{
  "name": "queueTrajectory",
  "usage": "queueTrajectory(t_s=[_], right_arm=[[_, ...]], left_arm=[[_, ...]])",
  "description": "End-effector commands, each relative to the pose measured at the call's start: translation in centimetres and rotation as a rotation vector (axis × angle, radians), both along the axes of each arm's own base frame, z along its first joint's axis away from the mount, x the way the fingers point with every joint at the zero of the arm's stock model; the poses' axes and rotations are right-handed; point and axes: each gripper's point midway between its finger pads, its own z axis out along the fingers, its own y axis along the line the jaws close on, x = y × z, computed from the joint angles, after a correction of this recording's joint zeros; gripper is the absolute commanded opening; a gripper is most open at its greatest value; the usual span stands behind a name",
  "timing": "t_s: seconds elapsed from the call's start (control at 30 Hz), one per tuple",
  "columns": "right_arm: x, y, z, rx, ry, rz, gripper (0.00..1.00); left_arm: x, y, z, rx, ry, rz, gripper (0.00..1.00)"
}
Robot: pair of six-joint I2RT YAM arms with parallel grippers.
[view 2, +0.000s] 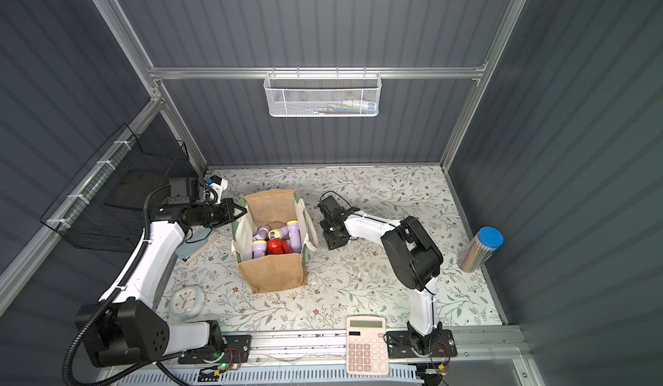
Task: Put the flashlights into the tote bags
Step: Pick up the flashlight from the center of the board.
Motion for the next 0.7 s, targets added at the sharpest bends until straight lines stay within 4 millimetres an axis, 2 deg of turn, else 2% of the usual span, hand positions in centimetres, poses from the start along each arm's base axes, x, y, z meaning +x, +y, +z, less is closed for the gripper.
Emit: queueTrajectory(t_s=[0.0, 0.17, 0.3, 0.43, 0.67], right_arm=[[0.1, -1.0, -0.6, -0.046, 0.015, -0.035, 0.68], [0.6, -1.4, -0.8, -0.059, -0.001, -0.058, 0.68], [0.6, -1.6, -2.0, -0.073, 0.03, -0.061, 0.68], [-0.4, -1.4, -2.9, -0.062, 0.074, -0.026, 0.65], [-2.3, -3.0, -1.9, -0.087, 0.07, 0.011, 0.62]], left_arm=[[0.1, -0.4, 0.8, -0.015, -0.03, -0.03, 0.0], [0.1, -0.4, 0.6, -0.014, -0.024, -0.031, 0.0], [0.1, -0.4, 0.6, -0.013, -0.022, -0.03, 0.0], [0.1, -0.3, 0.5, -0.007, -0.022, -0.028, 0.0], [0.1, -0.3, 0.7, -0.004, -0.027, -0.026, 0.0]])
